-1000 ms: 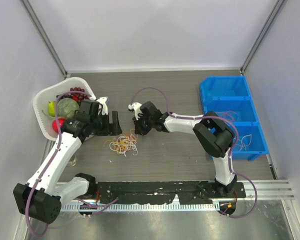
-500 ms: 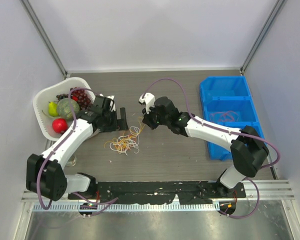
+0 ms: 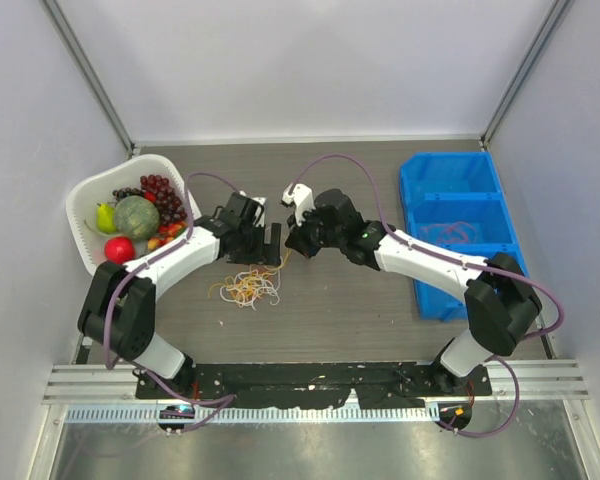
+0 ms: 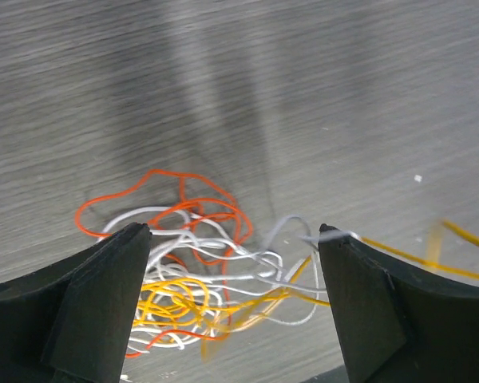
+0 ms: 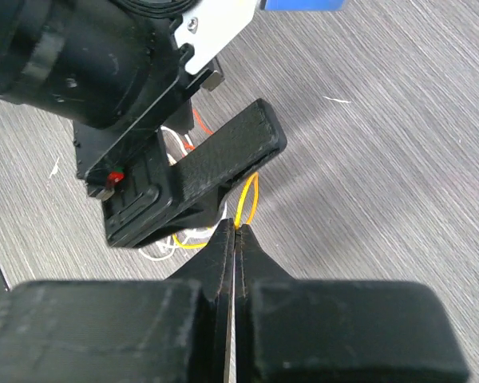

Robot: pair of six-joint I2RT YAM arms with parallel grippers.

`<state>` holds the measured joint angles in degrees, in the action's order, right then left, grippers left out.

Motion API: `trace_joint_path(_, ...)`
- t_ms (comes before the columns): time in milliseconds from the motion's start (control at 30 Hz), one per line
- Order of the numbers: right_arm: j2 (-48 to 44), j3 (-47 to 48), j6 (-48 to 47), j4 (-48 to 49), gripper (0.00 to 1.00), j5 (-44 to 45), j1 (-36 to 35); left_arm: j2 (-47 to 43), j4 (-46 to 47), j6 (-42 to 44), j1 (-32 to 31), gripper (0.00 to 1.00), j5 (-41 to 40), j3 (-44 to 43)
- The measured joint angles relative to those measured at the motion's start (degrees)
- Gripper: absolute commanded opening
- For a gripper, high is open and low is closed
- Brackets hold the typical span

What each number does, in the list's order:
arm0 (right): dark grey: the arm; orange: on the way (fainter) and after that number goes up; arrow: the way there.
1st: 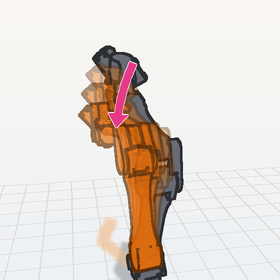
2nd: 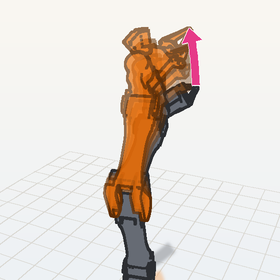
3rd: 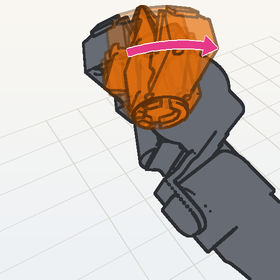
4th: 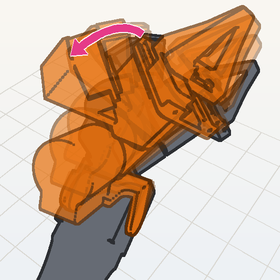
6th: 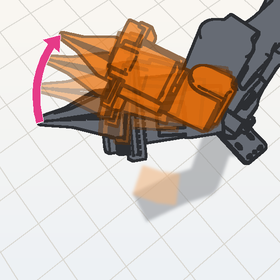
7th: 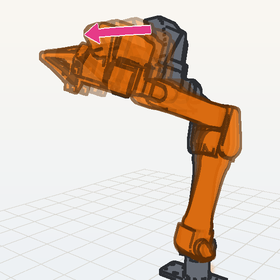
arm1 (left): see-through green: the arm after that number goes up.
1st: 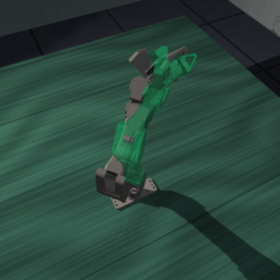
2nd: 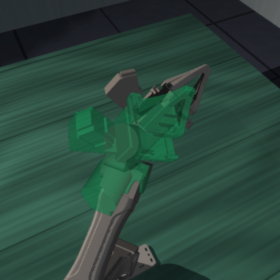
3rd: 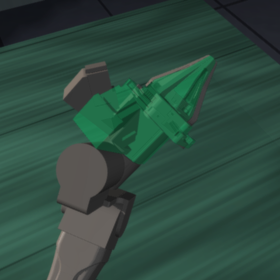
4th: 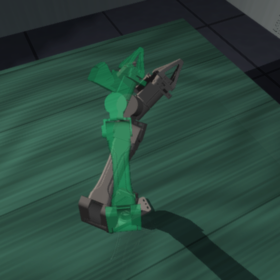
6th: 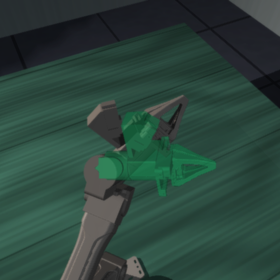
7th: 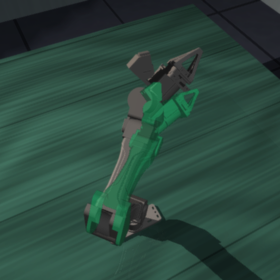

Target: Untangle the cables

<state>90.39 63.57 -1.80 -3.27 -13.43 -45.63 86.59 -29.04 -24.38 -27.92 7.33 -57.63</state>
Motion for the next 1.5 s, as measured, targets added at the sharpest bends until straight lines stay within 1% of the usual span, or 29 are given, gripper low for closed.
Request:
trace_joint_path(67, -0.3, 0.0, 0.1, -0.5, 0.01, 0.3, 0.0, 1.5, 0.3, 0.4, 0.1, 0.83, -2.0, 0.2)
trace_joint_path(133, -1.2, -0.2, 0.1, -0.7, 0.01, 1.4, 0.0, 1.8, 0.9, 0.5, 0.2, 0.82, -4.3, 1.1)
trace_joint_path(267, -9.7, -2.2, 0.3, -1.2, 0.01, 6.3, 0.9, 2.7, 1.0, 0.7, 0.2, 0.78, -8.7, 1.8)
trace_joint_path(333, -13.6, -0.7, 0.4, -2.6, 0.01, 8.4, 1.9, 4.1, 0.9, 0.9, 0.2, 0.74, -9.9, 1.9)
trace_joint_path(400, -16.2, 3.2, 0.3, -4.4, 0.01, 12.4, 2.7, 6.4, 0.3, 0.8, 0.2, 0.73, -10.6, 1.7)
trace_joint_path(500, -19.3, 7.7, 0.2, -5.2, 0.01, 20.4, 3.3, 8.8, -1.0, 0.9, 0.2, 0.72, -11.3, 1.4)
trace_joint_path(600, -22.1, 12.5, -0.1, -7.6, 0.01, 32.6, 3.3, 8.7, -1.2, 0.9, 0.2, 0.72, -11.6, 1.4)
trace_joint_path(700, -24.4, 16.1, -2.6, -8.6, 0.01, 44.7, 3.3, 8.3, -1.7, 0.9, 0.2, 0.72, -11.8, 1.7)
trace_joint_path(800, -27.6, 16.4, -5.4, -9.1, 0.01, 54.8, 3.3, 7.9, -2.6, 1.0, 0.2, 0.73, -11.9, 1.7)
trace_joint_path(900, -32.1, 14.1, -5.1, -11.8, 0.01, 65.0, 4.4, 7.6, -3.5, 1.1, 0.2, 0.73, -11.9, 1.5)
trace_joint_path(967, -35.1, 12.9, -1.5, -18.3, 0.01, 71.2, 6.6, 7.6, -4.9, 1.3, 0.2, 0.73, -12.2, 0.5)
trace_joint_path(1033, -36.5, 13.3, 5.2, -27.1, 0.01, 76.3, 10.5, 7.5, -6.0, 1.7, 0.2, 0.73, -12.4, -0.9)
trace_joint_path(1133, -36.3, 15.1, 15.4, -40.8, 0.01, 80.2, 15.2, 7.0, -6.8, 2.4, 0.2, 0.74, -12.8, -2.7)
trace_joint_path(1200, -35.1, 17.2, 22.5, -50.1, 0.01, 81.7, 17.0, 6.6, -7.1, 2.9, 0.2, 0.74, -13.0, -3.7)
trace_joint_path(1267, -33.2, 19.5, 29.8, -58.6, 0.01, 81.8, 18.6, 6.4, -7.6, 3.8, 0.2, 0.75, -13.4, -4.4)
trace_joint_path(1333, -31.3, 21.6, 36.5, -64.0, 0.01, 80.9, 20.5, 6.4, -7.9, 4.4, 0.2, 0.75, -13.8, -4.5)
trace_joint_path(1400, -29.6, 22.2, 42.5, -67.1, 0.01, 78.2, 22.8, 6.4, -8.5, 5.2, 0.2, 0.76, -14.1, -4.5)
trace_joint_path(1500, -28.9, 20.5, 49.2, -70.1, 0.01, 73.4, 25.7, 6.1, -9.2, 5.8, 0.2, 0.76, -14.4, -4.5)
